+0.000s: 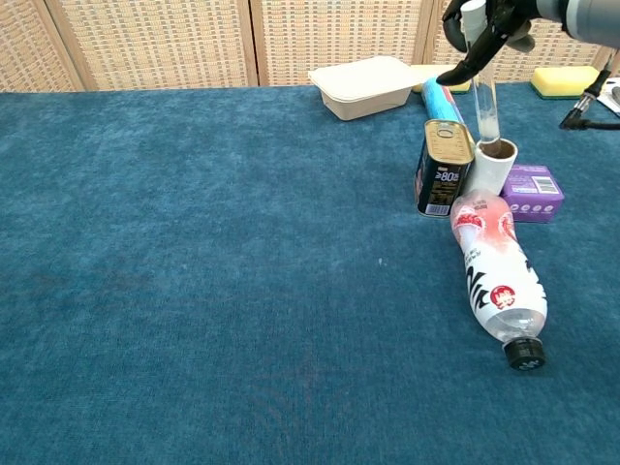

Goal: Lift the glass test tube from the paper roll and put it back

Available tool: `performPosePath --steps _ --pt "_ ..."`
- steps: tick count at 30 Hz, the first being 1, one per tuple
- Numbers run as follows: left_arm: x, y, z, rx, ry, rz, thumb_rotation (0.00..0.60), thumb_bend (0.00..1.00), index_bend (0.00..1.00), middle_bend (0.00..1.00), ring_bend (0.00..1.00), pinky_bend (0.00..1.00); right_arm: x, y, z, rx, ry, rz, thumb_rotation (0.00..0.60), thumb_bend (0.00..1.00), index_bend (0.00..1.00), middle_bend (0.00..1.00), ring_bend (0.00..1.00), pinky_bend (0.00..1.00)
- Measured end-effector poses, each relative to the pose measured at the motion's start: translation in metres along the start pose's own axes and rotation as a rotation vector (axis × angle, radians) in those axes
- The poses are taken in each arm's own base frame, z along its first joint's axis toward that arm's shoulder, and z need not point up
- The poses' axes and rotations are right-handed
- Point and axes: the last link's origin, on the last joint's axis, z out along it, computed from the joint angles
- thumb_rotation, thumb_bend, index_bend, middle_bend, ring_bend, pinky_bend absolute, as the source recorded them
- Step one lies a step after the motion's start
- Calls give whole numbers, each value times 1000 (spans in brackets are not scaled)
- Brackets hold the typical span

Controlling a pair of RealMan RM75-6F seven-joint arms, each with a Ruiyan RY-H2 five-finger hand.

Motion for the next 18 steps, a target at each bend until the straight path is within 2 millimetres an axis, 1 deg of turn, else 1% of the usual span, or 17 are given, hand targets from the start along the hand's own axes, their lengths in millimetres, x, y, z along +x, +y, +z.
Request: performPosePath --steps 7,18 --pt "-1 -1 0 1 -2 -1 600 61 40 52 40 214 -8 -1 2 9 -14 -3 600 289 833 969 961 809" --pt "-1 0 -1 -2 -2 -2 600 60 40 51 40 215 -14 -5 6 29 -13 2 600 272 832 961 949 794"
